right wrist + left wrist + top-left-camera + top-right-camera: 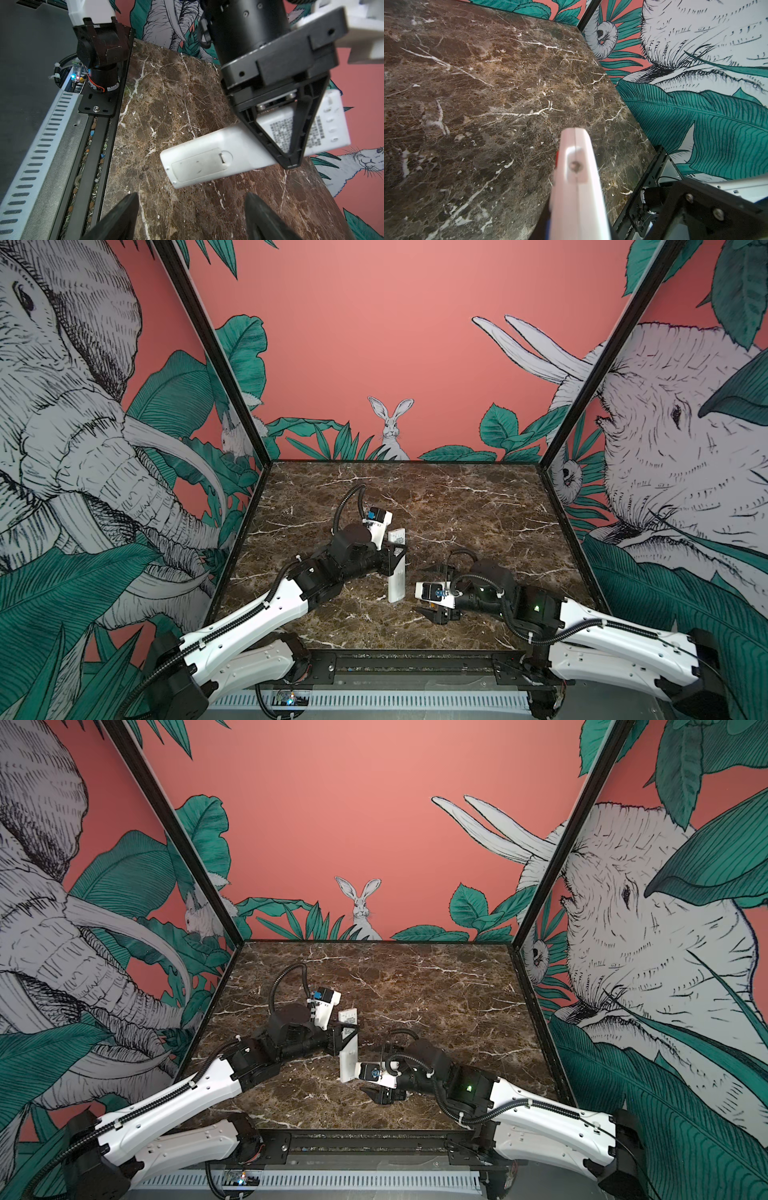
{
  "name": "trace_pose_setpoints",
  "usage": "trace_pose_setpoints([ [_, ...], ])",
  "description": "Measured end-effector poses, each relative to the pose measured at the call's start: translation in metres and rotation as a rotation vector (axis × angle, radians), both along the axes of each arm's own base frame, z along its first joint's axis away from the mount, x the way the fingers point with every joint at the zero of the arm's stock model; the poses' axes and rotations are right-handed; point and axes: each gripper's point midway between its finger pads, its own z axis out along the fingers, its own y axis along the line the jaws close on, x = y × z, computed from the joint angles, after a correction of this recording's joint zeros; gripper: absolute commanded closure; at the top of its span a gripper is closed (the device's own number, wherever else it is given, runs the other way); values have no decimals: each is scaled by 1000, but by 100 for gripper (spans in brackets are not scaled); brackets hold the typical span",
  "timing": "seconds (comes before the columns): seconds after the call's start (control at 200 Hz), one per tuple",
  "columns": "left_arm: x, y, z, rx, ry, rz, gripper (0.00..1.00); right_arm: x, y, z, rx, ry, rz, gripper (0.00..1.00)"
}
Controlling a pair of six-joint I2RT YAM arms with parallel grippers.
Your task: Load the batteries into the remote control
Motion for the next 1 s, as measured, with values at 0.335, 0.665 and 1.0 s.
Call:
trace_pose_setpoints([
  [0.335,-6,-8,-5,-11,39,-48,100,-3,12,-15,-70,-1,39,30],
  [0.665,-9,-14,-9,-19,66,-76,100,-2,16,-24,-100,-6,43,32],
  [1.0,-11,-15,-9,-28,79,-83,100,3,22,-15,-75,-37,20,33],
])
